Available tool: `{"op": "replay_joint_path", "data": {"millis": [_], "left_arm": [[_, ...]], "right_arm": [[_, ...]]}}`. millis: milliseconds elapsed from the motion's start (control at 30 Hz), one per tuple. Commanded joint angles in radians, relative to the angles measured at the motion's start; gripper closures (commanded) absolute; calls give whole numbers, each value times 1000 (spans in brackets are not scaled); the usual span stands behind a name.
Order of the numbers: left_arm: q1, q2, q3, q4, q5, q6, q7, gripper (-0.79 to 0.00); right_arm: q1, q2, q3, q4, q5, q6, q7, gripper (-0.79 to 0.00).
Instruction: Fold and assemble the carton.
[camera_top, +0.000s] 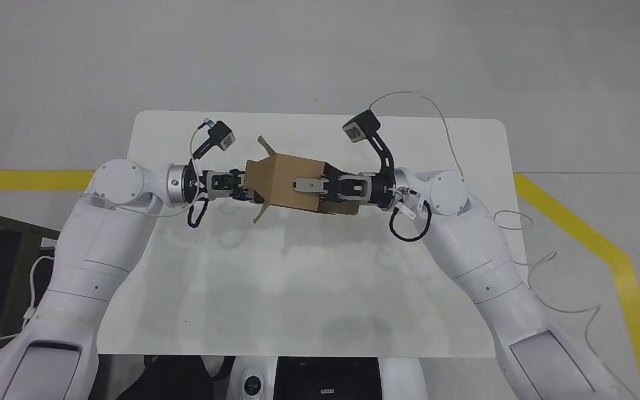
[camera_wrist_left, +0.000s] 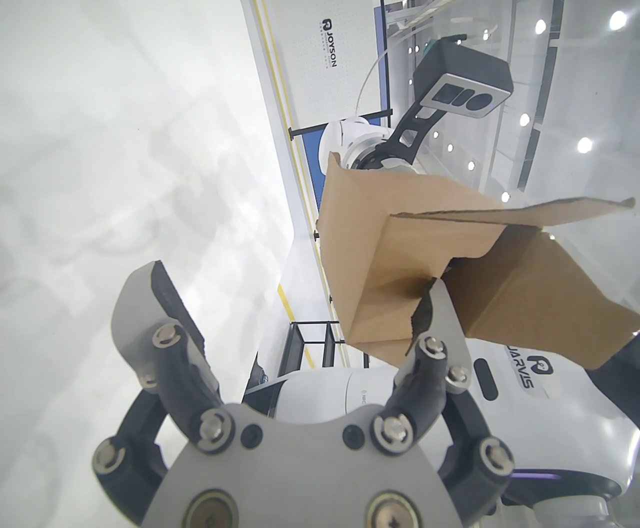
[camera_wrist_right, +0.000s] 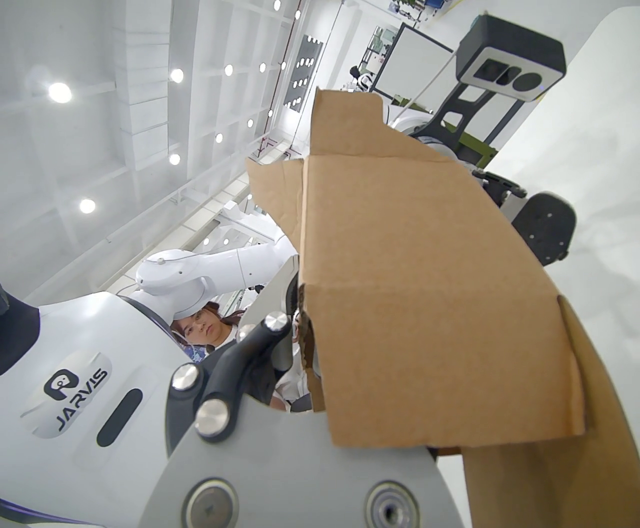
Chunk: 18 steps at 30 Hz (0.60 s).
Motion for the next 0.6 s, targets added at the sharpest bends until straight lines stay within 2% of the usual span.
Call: {"op": "replay_joint_path", "data": {"millis": [0,333,567], "left_arm": [[1,1,-3,3,-2,0,0,-785],[10,5,-19,2,2,-5,-6,-785],[10,3,-13,-11,1,1,-1,-785]], "right_arm": [[-2,1,7,-1,0,-3,-5,0],[-25,10,55,-10,-8,-24,-58,0],[-32,8,44,-25,-8,-13,-51,0]]}}
